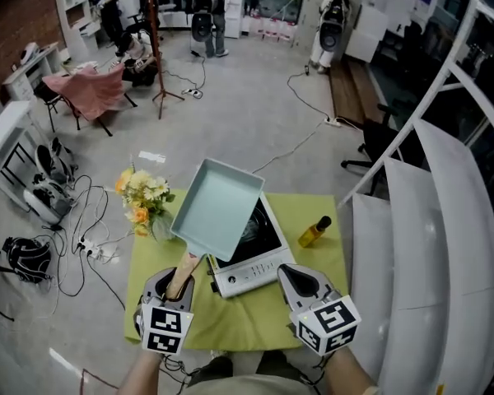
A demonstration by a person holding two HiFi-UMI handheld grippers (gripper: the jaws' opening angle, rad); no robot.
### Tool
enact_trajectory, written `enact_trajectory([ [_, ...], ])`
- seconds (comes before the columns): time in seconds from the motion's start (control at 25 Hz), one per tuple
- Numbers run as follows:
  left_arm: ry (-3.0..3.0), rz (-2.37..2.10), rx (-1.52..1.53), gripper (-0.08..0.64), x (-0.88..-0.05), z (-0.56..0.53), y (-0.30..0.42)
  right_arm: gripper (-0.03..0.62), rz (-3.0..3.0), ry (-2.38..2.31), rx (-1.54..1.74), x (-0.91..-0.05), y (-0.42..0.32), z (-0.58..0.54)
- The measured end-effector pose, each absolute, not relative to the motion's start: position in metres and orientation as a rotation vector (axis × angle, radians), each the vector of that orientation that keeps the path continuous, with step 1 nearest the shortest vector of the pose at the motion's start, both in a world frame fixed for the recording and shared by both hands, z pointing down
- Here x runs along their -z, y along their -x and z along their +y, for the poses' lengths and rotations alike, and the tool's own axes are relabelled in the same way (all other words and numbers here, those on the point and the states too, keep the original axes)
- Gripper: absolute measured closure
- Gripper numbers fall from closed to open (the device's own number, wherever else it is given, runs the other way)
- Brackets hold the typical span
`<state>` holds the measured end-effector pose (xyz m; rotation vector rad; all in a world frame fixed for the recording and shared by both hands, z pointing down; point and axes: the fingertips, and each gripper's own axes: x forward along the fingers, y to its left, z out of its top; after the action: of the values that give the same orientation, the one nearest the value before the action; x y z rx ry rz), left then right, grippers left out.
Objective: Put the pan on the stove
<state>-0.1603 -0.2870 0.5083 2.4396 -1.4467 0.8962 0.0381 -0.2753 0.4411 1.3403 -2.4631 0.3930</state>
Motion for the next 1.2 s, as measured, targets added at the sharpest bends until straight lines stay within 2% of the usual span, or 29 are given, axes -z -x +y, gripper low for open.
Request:
enact_trajectory([
  [0.48, -2.333, -1.398, -1.058, 0.419, -0.580, -0.325, 0.121, 0.586, -2.462, -1.352, -0.486, -0.489, -0.077, -0.326],
  [1.2, -2.300, -1.333, -1.261, 0.419, -0.636, -0.343, 0.102, 0.586, -2.413, -1.295, -0.574, -0.544, -0.086, -0.349],
])
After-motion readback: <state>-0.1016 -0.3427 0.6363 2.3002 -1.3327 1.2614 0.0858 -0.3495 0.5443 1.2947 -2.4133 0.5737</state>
